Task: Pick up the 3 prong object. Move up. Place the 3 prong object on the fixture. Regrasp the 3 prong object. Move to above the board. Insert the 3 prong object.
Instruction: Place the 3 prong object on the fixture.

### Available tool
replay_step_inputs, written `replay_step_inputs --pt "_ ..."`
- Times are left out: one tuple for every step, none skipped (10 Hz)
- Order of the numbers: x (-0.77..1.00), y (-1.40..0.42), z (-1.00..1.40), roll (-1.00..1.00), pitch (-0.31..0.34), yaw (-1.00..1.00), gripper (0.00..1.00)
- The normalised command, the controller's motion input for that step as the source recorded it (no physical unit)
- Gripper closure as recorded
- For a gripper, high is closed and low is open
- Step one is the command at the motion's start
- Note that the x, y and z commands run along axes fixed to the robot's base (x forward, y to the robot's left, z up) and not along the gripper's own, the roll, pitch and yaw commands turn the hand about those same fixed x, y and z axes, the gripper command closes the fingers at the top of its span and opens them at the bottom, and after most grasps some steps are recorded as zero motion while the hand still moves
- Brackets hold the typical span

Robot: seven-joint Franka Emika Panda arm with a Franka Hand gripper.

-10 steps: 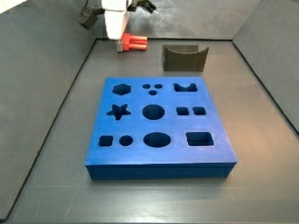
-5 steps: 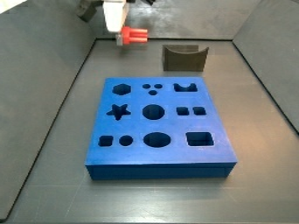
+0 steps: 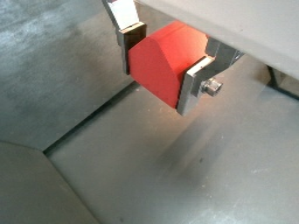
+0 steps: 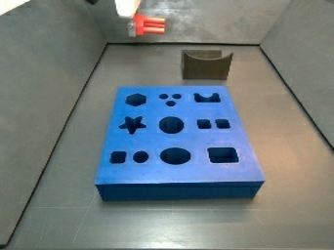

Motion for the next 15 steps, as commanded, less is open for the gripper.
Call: replay_step_inputs --pt "0.01 0.0 1.0 0.01 -0.015 0.01 1.0" --pt "0.0 0.0 1.0 0.0 0.009 0.01 1.0" --pt "-0.01 0.0 1.0 0.01 0.031 0.0 1.0" --pt "-0.02 0.0 1.0 0.02 0.04 0.0 1.0" --pt "-0.02 0.01 1.0 0.03 0.051 -0.01 1.0" --pt "-0.03 0.01 1.0 0.04 0.057 -0.01 1.0" --pt "-0.03 0.01 0.87 0.04 0.07 -0.01 1.0" --pt "-0.02 0.01 0.73 0.05 0.078 -0.01 1.0" --pt "-0.01 0.02 0.55 0.05 0.088 0.0 1.0" --pt "-0.01 0.02 0.45 0.05 0.095 0.0 1.0" --pt "0.0 0.02 0.27 0.05 0.105 0.01 1.0" --pt "1.0 -0.44 0.54 -0.03 -0.044 1.0 1.0" --pt "1.0 -0.44 0.51 -0.03 -0.042 1.0 1.0" --pt "1.0 -0.42 0.49 -0.03 -0.036 1.0 1.0" --pt "1.0 -0.38 0.47 -0.04 -0.031 1.0 1.0"
